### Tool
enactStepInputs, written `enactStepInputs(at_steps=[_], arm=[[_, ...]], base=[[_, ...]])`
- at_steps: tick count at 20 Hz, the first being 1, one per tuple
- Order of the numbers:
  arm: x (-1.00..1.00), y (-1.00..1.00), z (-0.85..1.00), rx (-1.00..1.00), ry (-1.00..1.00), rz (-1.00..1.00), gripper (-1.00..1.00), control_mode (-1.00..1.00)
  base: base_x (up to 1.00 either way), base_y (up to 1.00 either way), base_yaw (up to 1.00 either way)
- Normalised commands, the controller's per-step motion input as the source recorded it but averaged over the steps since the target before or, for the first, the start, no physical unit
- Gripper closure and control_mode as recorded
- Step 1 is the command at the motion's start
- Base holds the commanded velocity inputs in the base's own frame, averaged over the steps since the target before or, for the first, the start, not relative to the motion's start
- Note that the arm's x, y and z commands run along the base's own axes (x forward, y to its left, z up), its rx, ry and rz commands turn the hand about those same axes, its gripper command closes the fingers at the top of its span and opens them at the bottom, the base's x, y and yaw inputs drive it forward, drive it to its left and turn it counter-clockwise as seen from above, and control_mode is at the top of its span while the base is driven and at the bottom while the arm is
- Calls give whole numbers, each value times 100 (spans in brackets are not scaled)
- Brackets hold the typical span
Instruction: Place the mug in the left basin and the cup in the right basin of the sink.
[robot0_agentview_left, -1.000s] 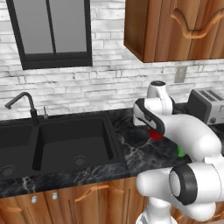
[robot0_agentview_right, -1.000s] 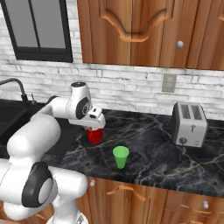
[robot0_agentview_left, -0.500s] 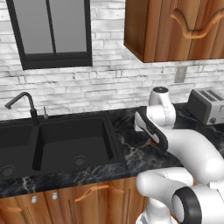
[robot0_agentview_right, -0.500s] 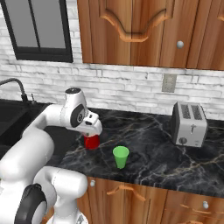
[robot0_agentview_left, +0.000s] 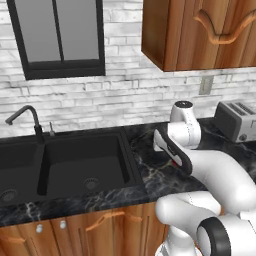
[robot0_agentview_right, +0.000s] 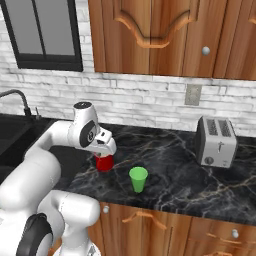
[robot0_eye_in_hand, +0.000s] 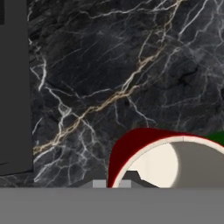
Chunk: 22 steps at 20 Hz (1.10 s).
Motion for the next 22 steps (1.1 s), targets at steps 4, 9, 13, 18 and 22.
enactStepInputs(at_steps=[4, 9, 13, 18, 22], arm=[[0, 0, 0, 0, 0, 0, 100, 100], [0, 0, 0, 0, 0, 0, 100, 100], [0, 0, 0, 0, 0, 0, 100, 100], [0, 0, 0, 0, 0, 0, 100, 100], [0, 0, 0, 0, 0, 0, 100, 100]], base=[[0, 64, -13], [1, 69, -16], [0, 69, -11], [0, 72, -6], [0, 70, 0]])
